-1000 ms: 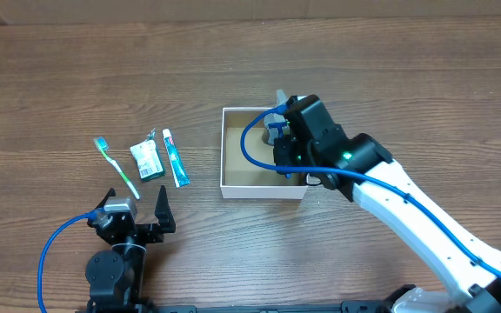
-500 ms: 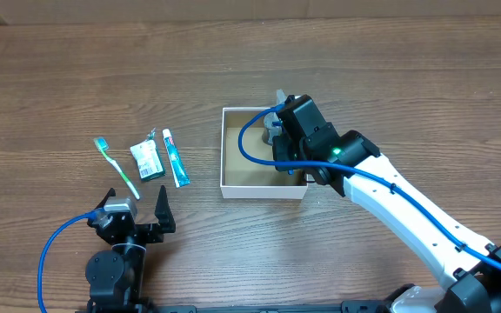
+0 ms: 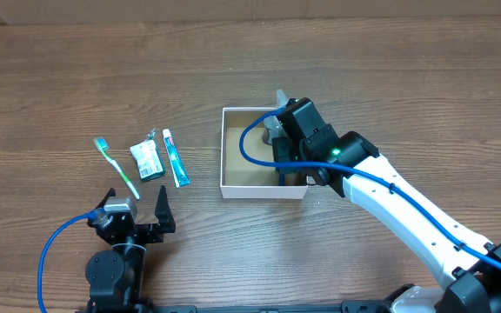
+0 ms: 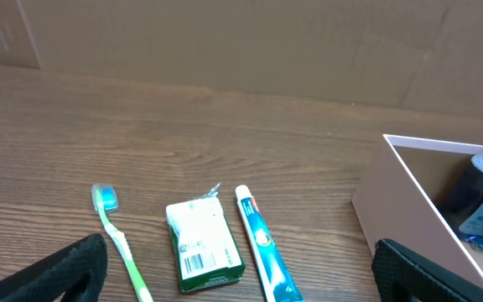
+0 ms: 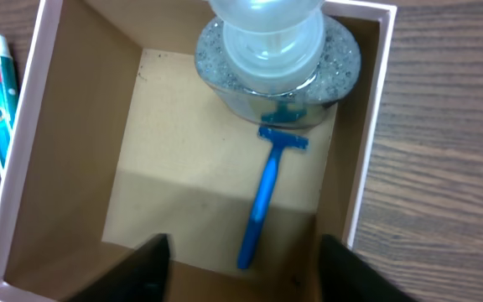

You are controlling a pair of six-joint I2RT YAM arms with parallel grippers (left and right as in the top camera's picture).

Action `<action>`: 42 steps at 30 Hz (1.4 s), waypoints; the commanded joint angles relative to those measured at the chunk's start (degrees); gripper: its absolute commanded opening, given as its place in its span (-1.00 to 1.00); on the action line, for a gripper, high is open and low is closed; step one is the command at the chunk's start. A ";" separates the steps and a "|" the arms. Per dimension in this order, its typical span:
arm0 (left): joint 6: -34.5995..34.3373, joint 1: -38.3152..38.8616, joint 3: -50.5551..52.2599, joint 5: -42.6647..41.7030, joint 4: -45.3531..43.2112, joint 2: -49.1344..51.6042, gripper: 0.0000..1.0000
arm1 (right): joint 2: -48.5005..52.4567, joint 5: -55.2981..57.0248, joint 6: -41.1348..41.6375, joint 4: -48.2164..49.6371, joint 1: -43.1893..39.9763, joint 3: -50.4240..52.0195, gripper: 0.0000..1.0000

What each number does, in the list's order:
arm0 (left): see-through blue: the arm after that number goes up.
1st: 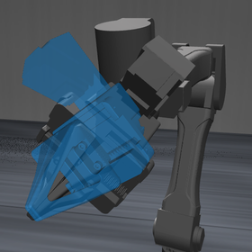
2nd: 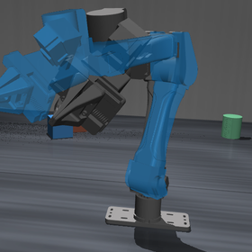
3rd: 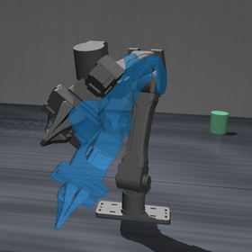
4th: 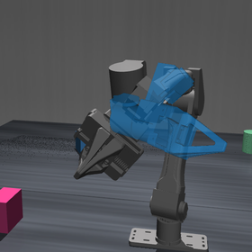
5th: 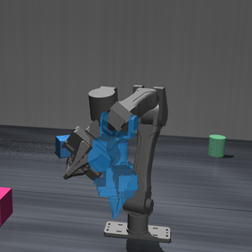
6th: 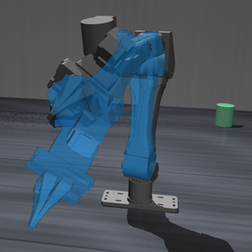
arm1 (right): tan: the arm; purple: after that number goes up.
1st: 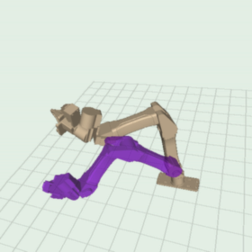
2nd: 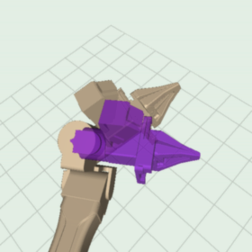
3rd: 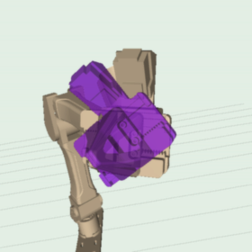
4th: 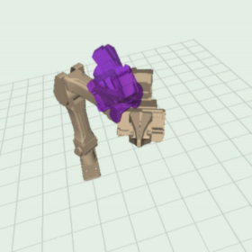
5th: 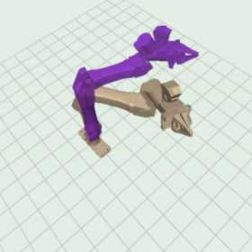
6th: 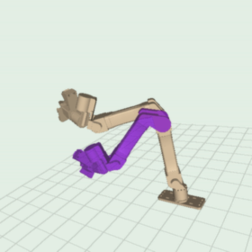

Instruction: Pack container

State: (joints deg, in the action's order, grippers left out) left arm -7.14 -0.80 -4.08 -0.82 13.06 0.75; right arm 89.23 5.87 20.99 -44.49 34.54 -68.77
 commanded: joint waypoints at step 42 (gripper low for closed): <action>-5.77 -0.31 0.17 -10.03 -0.61 -0.44 1.00 | -13.99 5.03 3.04 -19.28 -31.52 -2.93 1.00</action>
State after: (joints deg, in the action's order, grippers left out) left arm -9.43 -0.80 -4.08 -4.01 12.53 0.75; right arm 75.70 10.52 23.83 -63.96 3.22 -70.30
